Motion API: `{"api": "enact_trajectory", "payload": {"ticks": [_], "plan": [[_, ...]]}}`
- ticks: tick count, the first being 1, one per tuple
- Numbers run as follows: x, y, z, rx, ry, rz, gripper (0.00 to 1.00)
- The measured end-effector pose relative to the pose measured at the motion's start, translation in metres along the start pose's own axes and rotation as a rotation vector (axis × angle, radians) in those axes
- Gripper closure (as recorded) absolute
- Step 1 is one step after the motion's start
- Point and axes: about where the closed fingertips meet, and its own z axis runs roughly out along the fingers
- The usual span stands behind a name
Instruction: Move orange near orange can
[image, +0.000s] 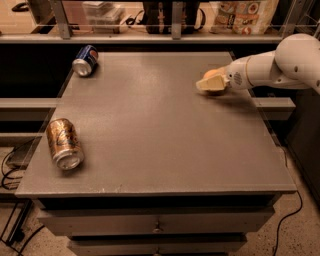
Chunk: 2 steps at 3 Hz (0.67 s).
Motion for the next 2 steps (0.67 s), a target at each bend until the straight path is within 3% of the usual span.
{"api": "enact_trajectory", "payload": {"ticks": [1, 2], "plan": [[-0.013, 0.008, -0.004, -0.015, 0.017, -0.028, 0.63], [-0.042, 0.044, -0.005, -0.082, 0.054, -0.099, 0.87]]}}
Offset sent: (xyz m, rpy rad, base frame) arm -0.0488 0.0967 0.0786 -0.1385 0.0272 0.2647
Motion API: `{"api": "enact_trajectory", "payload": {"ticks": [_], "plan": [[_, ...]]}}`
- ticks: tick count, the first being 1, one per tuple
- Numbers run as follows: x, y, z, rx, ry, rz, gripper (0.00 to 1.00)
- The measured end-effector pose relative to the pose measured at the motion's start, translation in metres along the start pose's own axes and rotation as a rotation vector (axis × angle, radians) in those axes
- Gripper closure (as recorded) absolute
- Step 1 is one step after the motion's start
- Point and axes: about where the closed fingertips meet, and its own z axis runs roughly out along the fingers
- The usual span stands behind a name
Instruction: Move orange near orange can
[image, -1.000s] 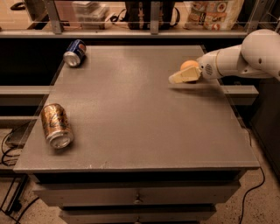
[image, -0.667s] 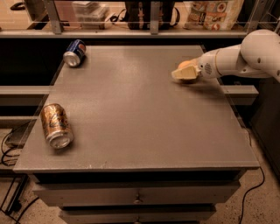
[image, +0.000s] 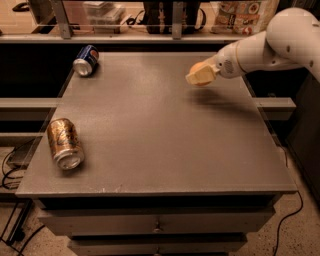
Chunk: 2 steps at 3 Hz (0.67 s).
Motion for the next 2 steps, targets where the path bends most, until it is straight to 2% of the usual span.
{"api": "enact_trajectory", "payload": {"ticks": [1, 2], "plan": [[-0.022, 0.025, 0.0, -0.051, 0.025, -0.048, 1.0], [-0.078, 0.106, 0.009, -0.182, 0.006, -0.181, 1.0]]}}
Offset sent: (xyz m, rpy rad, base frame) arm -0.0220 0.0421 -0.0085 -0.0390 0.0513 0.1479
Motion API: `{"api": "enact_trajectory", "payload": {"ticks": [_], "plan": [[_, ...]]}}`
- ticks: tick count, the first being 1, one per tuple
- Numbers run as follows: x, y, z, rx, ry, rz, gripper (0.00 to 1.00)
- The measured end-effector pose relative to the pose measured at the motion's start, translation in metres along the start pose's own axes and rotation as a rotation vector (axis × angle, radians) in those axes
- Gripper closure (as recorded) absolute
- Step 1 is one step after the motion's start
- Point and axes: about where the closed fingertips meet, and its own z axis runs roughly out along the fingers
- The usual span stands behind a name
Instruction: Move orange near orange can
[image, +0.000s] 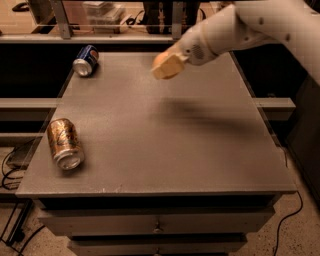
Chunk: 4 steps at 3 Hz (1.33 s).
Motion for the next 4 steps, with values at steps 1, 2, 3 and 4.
{"api": "enact_trajectory", "payload": {"ticks": [1, 2, 3, 4], "plan": [[-0.021, 0.032, 0.018, -0.073, -0.008, -0.055, 1.0], [0.025, -0.004, 0.012, -0.024, 0.015, 0.02, 1.0], [0.055, -0.006, 0.011, -0.035, 0.021, 0.043, 1.0], [0.064, 0.032, 0.032, -0.128, 0.021, -0.01, 1.0]]}}
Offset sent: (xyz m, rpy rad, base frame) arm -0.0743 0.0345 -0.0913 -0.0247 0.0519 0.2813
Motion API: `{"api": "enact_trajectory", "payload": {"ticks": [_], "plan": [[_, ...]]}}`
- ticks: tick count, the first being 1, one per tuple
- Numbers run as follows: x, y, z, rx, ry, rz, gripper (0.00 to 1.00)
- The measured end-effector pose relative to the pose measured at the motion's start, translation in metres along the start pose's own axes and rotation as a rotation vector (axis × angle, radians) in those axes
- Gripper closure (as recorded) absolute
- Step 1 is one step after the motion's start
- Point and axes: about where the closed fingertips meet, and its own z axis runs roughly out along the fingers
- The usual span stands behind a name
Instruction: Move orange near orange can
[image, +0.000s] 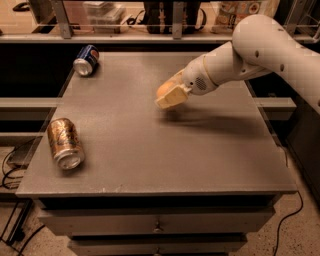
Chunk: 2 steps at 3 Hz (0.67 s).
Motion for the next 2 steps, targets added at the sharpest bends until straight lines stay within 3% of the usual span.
{"api": "enact_trajectory", "payload": {"ticks": [2], "plan": [[-0.019, 0.052, 0.019, -0.105, -0.034, -0.13, 1.0]]}}
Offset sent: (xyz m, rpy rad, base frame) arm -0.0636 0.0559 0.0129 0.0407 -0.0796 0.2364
